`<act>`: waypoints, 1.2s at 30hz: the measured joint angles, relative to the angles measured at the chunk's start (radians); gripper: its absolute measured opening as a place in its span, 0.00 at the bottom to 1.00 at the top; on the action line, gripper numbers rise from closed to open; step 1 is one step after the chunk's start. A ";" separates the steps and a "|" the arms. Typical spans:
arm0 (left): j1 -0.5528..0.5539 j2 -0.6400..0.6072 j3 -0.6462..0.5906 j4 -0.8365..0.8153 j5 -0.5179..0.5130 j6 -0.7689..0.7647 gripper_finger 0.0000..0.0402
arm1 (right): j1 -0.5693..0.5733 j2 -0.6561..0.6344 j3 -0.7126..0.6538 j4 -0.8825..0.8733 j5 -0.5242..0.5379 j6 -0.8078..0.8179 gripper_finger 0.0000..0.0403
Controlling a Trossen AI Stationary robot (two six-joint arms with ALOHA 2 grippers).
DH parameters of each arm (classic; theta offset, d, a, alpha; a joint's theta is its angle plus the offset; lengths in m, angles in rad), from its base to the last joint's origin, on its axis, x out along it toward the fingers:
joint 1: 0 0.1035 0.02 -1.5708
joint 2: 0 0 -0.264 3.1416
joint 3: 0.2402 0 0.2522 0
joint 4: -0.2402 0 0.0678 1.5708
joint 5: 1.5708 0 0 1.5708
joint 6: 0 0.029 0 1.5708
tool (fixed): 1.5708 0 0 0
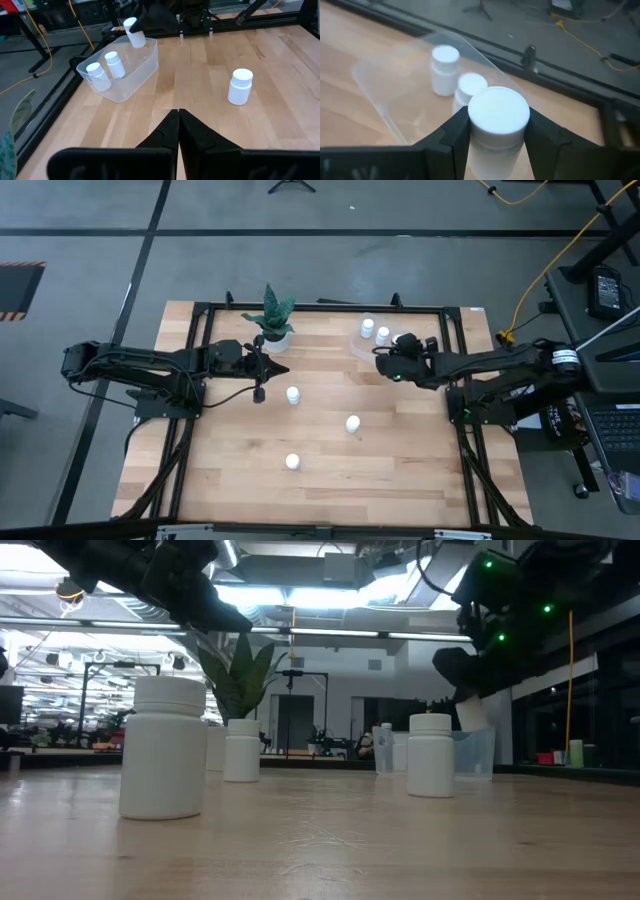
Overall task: Pick and place pill bottles into a basket
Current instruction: Put the white pill bottle into the transparent bin
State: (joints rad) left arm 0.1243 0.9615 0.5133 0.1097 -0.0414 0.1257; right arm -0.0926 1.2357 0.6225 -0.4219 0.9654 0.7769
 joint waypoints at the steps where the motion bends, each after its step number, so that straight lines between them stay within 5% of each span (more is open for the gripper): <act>1: 0.000 0.000 0.000 0.000 0.000 0.000 0.01 | -0.006 -0.013 -0.021 0.054 -0.003 -0.035 0.37; 12: 0.000 0.000 0.000 0.001 0.000 0.000 0.00 | -0.150 -0.055 -0.168 0.406 -0.112 -0.261 0.37; 36: 0.000 0.000 0.000 0.001 0.000 0.000 0.01 | -0.172 -0.054 -0.287 0.591 -0.103 -0.314 0.37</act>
State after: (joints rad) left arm 0.1244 0.9615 0.5133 0.1104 -0.0414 0.1257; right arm -0.2647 1.1822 0.3350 0.1690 0.8625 0.4626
